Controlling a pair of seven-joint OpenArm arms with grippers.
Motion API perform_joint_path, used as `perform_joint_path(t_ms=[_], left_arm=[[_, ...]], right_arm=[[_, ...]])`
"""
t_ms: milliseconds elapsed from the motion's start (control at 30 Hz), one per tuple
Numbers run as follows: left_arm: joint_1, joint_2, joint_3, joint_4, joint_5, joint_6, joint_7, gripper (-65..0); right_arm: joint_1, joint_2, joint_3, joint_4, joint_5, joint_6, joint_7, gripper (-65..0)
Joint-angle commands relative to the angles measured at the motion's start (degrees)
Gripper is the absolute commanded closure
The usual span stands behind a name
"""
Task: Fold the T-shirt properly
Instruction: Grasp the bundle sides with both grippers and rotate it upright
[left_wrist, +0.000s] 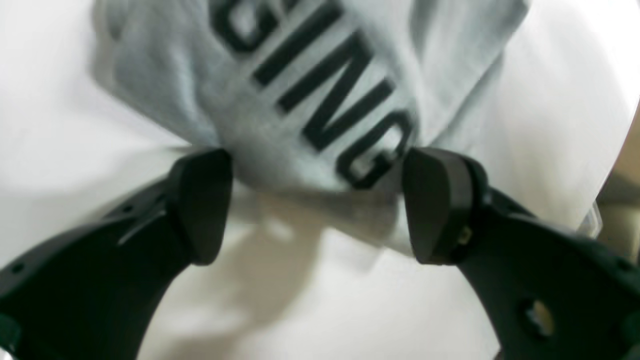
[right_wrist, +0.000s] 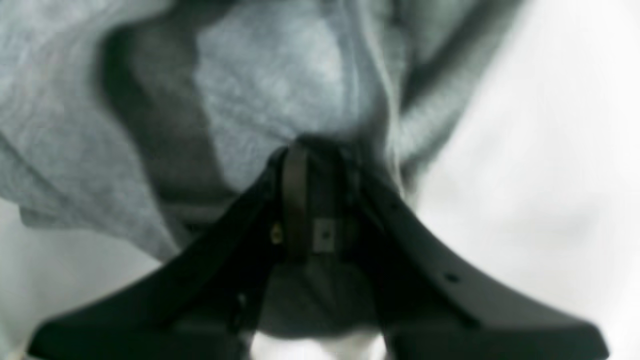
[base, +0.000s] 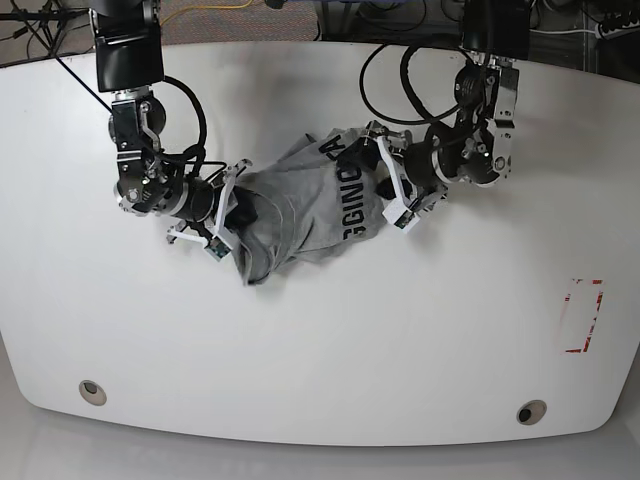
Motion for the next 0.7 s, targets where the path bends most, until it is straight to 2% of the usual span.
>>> perform_joint_path(t_ms=[0, 300, 500, 667], left_arm=[[-1.41, 0.05, -1.03, 5.16, -3.25, -0.27, -1.7, -49.9], [-6.34, 0.05, -3.67, 11.14, -3.25, -0.19, -0.47, -49.9], [-11.17, 0.05, -3.23, 5.34, 1.67, -0.1, -0.82, -49.9], [-14.78, 0.41, -3.23, -1.7, 4.83, -0.36, -0.99, -49.9]], right_arm=[[1.37, 1.13, 0.51, 5.87, 0.66, -0.27, -0.99, -8.9], [-2.24, 0.33, 0.69, 23.46, 0.84, -0.27, -10.13, -8.7], [-9.27, -2.74, 2.8, 26.71, 0.57, -0.27, -10.75, -8.7], [-14.11, -7.67, 5.96, 26.71, 0.57, -0.27, -10.57, -8.7]])
